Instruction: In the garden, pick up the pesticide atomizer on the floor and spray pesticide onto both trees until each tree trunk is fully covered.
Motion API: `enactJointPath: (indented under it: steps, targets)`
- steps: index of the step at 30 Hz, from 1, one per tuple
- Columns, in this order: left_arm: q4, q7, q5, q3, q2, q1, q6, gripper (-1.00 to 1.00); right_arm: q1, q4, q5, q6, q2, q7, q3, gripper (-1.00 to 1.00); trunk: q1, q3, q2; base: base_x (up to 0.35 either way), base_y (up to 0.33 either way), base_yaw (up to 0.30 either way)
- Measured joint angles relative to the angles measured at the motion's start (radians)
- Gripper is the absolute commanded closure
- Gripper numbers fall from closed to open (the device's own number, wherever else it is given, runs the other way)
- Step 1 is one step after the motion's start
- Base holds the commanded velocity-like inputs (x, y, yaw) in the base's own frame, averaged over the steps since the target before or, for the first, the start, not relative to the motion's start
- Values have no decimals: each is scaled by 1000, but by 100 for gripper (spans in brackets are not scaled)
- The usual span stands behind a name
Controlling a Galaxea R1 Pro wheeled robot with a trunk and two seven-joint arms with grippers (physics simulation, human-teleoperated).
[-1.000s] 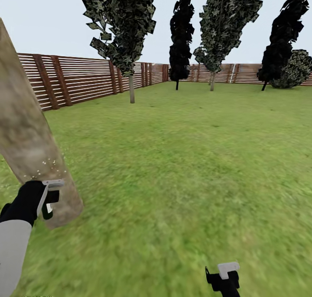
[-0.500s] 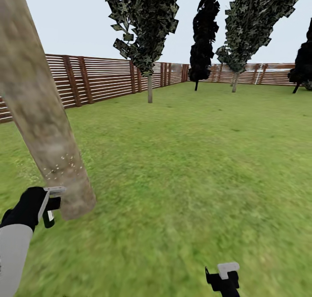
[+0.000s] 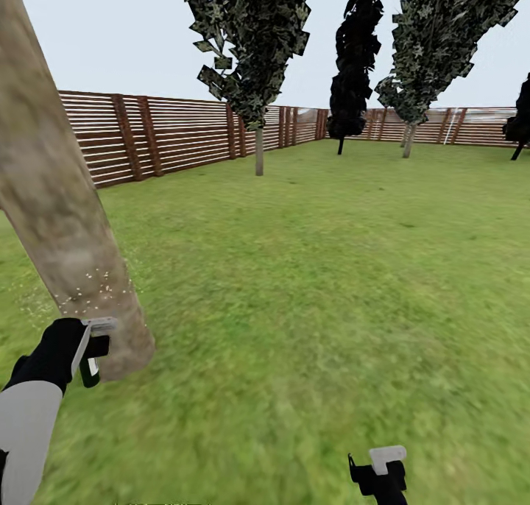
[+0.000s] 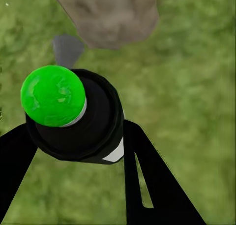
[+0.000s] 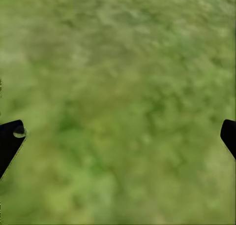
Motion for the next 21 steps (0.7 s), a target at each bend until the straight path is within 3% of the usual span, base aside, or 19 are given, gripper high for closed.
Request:
enactJointPath:
  steps: [5,11,17,18,21]
  targets:
    - [7,-1,-9,6,15,35,-3,100,0,1,0,0,0,0,0,-100,0,0,0,2,-6,273]
    - [2,1,5,0,-17,40,-1,100,0,1,0,0,0,0,0,-100,0,0,0,0,0,260]
    - [-3,1,3,4,-22,39,-1,100,0,0,0,0,0,0,0,-100,0,0,0,-83,18,23]
    - [3,-2,5,4,-22,41,-11,100,0,0,0,0,0,1,0,-100,1,0,0,-321,73,0]
    - [32,-16,5,0,-20,102,-174,100,0,-2,0,0,0,1,0,-100,1,0,0,-331,76,0]
